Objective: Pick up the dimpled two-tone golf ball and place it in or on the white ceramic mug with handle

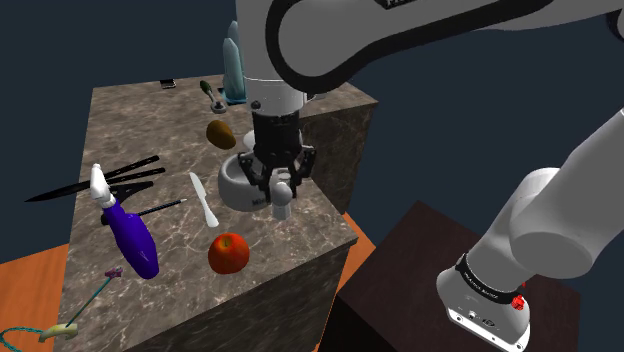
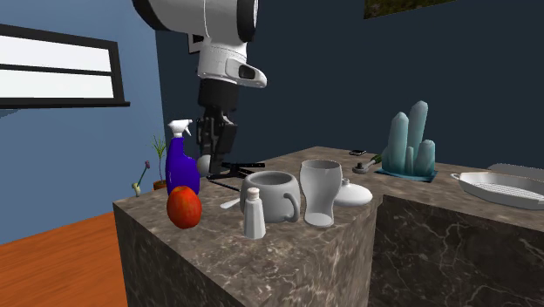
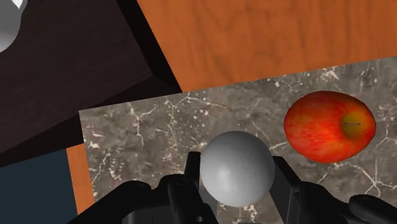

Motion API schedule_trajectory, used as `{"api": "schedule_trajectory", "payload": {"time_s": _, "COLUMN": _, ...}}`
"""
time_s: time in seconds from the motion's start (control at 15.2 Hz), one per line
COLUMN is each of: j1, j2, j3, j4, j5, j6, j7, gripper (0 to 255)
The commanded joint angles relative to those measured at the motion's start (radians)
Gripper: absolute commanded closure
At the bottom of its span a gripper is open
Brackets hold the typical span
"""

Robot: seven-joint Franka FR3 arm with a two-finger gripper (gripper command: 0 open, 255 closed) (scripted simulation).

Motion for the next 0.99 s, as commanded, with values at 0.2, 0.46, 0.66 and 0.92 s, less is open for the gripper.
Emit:
{"api": "schedule_trajectory", "payload": {"time_s": 0.2, "j1": -0.01, "j2": 0.015, "j3": -0.01, "j4": 0.056, "j5": -0.013, "j6": -0.046, "j7": -0.006, "gripper": 255}}
{"api": "schedule_trajectory", "payload": {"time_s": 0.46, "j1": -0.04, "j2": 0.127, "j3": -0.036, "j4": 0.179, "j5": -0.071, "j6": -0.073, "j7": -0.037, "gripper": 255}}
{"api": "schedule_trajectory", "payload": {"time_s": 0.66, "j1": -0.056, "j2": 0.217, "j3": -0.055, "j4": 0.286, "j5": -0.114, "j6": -0.101, "j7": -0.057, "gripper": 255}}
{"api": "schedule_trajectory", "payload": {"time_s": 0.92, "j1": -0.067, "j2": 0.347, "j3": -0.079, "j4": 0.453, "j5": -0.168, "j6": -0.153, "j7": -0.081, "gripper": 255}}
